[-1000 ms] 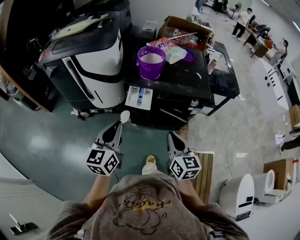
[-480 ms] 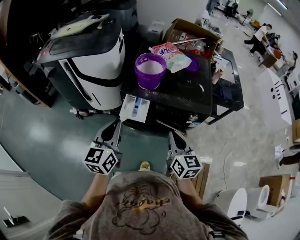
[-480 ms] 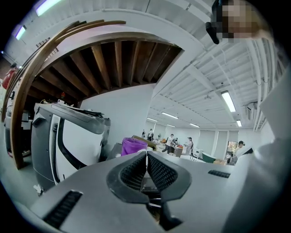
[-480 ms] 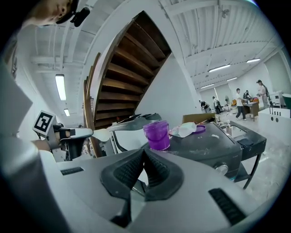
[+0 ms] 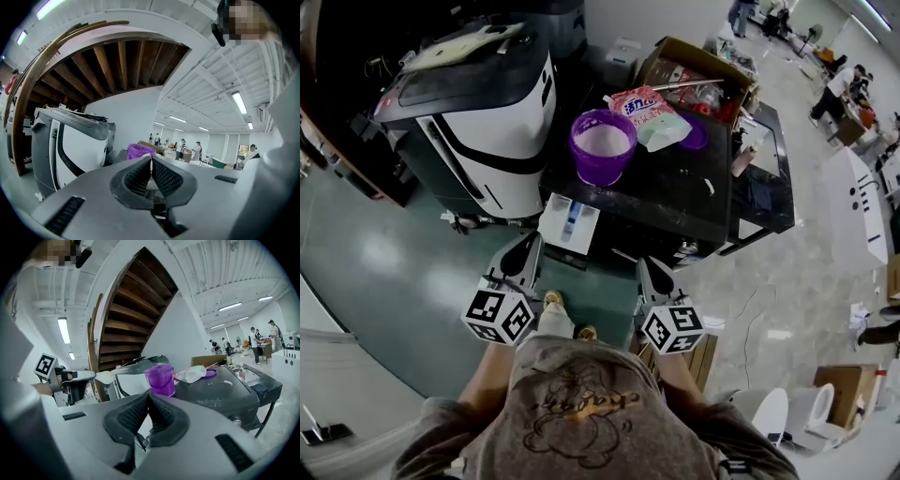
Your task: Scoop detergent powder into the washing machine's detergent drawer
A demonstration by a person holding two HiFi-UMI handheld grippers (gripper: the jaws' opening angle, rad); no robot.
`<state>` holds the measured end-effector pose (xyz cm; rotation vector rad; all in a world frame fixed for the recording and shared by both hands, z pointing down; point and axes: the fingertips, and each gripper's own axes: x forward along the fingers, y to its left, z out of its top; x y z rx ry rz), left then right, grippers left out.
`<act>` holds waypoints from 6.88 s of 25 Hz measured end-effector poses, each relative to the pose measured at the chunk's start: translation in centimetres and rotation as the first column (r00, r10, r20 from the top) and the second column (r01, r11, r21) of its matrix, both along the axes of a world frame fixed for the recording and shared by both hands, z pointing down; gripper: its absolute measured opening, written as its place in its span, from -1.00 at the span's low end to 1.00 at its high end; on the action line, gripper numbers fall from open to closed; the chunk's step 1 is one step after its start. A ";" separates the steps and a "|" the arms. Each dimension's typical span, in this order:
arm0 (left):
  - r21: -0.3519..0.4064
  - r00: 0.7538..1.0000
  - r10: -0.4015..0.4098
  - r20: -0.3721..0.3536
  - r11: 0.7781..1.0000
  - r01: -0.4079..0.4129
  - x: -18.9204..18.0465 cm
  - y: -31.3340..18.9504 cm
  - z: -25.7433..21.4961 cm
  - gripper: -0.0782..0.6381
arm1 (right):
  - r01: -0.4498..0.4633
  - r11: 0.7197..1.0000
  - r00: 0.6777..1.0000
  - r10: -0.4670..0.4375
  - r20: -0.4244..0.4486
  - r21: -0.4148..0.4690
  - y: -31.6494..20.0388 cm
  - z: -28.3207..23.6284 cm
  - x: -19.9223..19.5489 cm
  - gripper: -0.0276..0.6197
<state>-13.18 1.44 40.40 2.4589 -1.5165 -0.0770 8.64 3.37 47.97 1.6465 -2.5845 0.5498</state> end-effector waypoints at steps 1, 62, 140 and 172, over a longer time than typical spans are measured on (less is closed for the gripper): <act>-0.001 1.000 0.004 -0.004 1.000 -0.004 0.2 -0.5 -0.1 -0.71 | -0.003 1.000 1.000 0.003 -0.001 -0.001 -0.4 0.0 0.1 -0.91; -0.045 0.926 0.374 0.059 0.927 -0.372 6.5 -29.7 -1.4 -0.71 | -0.184 0.983 0.983 0.184 -0.006 0.009 -22.7 -0.4 3.3 -0.91; -0.589 0.293 0.748 0.595 0.654 -0.475 16.6 -32.3 8.3 -0.71 | -0.240 0.971 0.969 0.239 0.064 -0.005 -20.5 1.2 8.5 -0.91; -0.725 0.165 0.903 0.397 0.419 -0.546 17.5 -26.5 9.6 -0.72 | -0.250 0.968 0.966 0.250 0.059 -0.005 -20.1 1.2 8.4 -0.91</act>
